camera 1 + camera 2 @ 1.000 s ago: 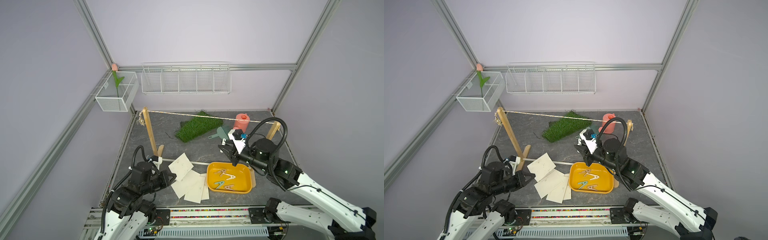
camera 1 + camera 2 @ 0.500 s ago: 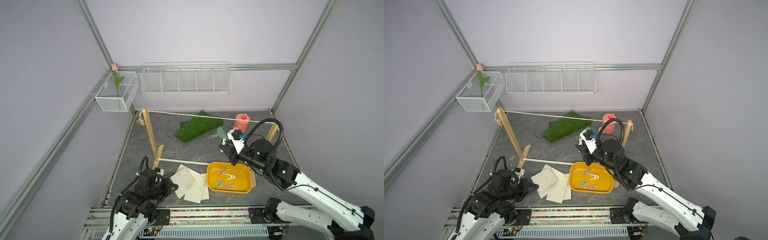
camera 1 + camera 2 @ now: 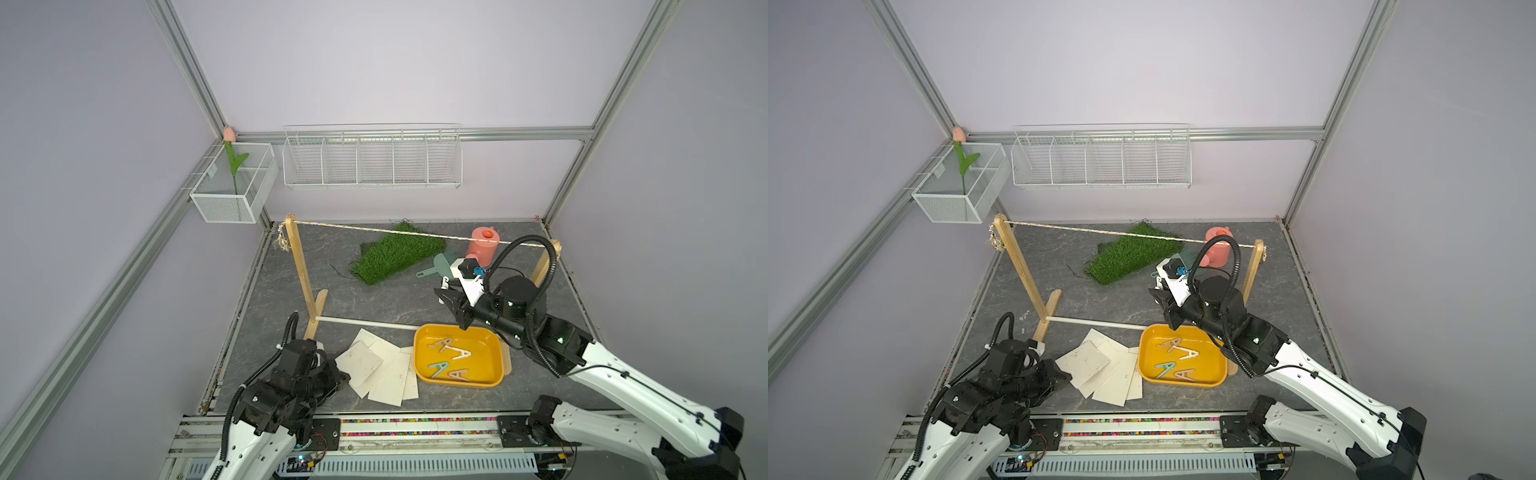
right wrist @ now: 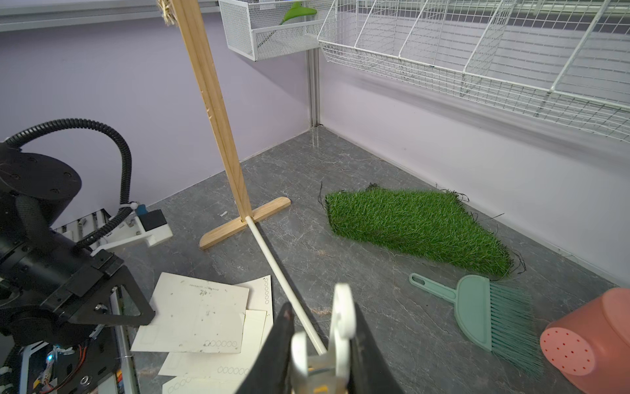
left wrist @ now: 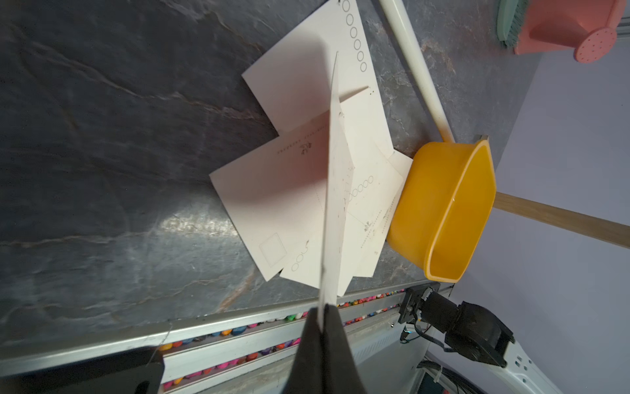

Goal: Remove the postcards from the strings
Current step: Place the postcard on the postcard, then place the clamp in the storage box.

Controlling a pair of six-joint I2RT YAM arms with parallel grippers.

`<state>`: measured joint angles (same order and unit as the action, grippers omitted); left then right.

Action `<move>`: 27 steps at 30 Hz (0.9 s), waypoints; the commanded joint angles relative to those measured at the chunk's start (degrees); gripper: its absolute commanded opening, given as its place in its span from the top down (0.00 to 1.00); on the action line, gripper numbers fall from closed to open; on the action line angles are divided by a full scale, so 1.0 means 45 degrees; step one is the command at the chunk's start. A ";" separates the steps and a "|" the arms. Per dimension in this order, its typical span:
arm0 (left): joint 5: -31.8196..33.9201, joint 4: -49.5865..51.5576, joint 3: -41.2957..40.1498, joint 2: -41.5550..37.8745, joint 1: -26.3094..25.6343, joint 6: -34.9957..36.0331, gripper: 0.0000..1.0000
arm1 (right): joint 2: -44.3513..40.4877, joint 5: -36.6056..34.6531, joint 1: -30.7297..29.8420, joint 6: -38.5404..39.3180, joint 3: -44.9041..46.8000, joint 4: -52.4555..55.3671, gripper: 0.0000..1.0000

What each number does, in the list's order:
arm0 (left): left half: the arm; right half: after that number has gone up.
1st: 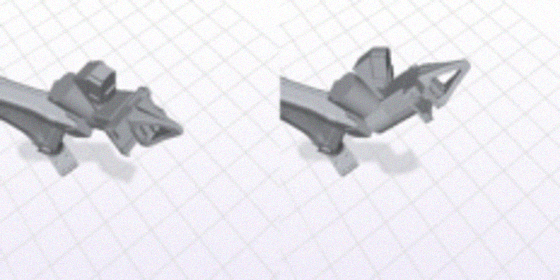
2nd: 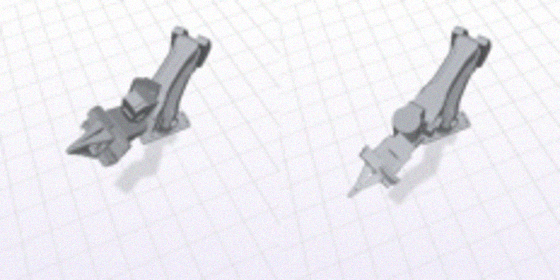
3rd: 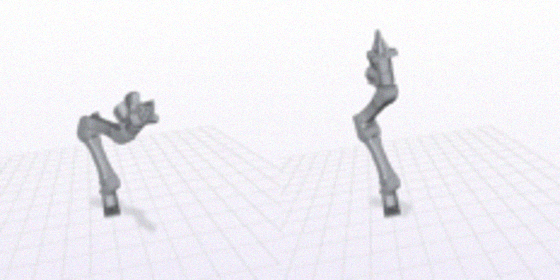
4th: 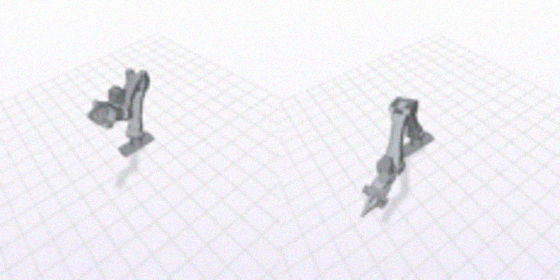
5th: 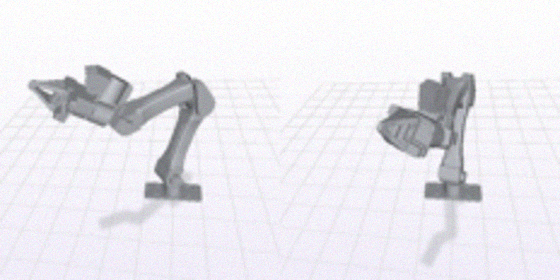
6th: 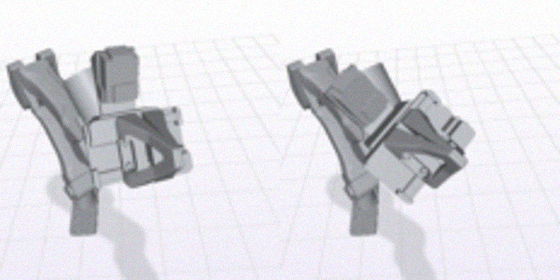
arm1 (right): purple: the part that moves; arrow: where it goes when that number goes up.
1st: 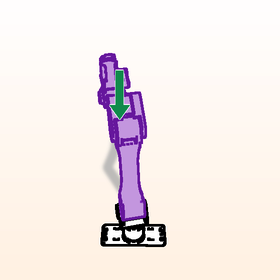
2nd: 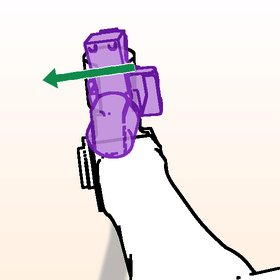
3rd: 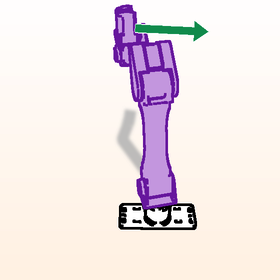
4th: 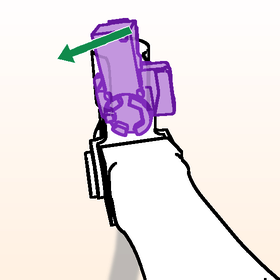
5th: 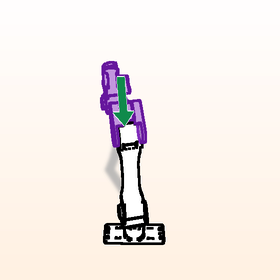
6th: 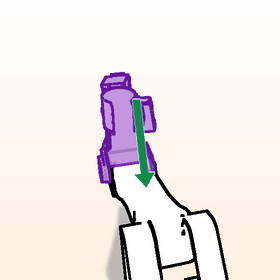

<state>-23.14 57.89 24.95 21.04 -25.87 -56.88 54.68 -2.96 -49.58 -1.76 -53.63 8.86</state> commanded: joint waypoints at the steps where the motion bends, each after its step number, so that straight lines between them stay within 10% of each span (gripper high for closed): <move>1: 0.0780 0.0676 0.0212 0.0141 0.0064 0.0232 0.86 | 0.0037 0.0206 0.0061 -0.0155 0.0249 -0.0534 0.78; 7: 0.1581 0.1302 0.0965 0.0507 0.0059 0.0608 0.59 | 0.0023 0.0381 0.0075 -0.0238 0.0256 -0.0476 0.78; 27: 0.6036 -0.3560 0.3615 -0.0409 0.0062 0.3670 0.40 | -0.1951 -0.0526 0.0061 -0.4191 0.3629 0.4482 0.76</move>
<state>-0.25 47.70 39.75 19.09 -25.87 -44.80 47.24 -2.70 -49.58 -14.44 -39.35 21.96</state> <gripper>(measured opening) 0.602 0.243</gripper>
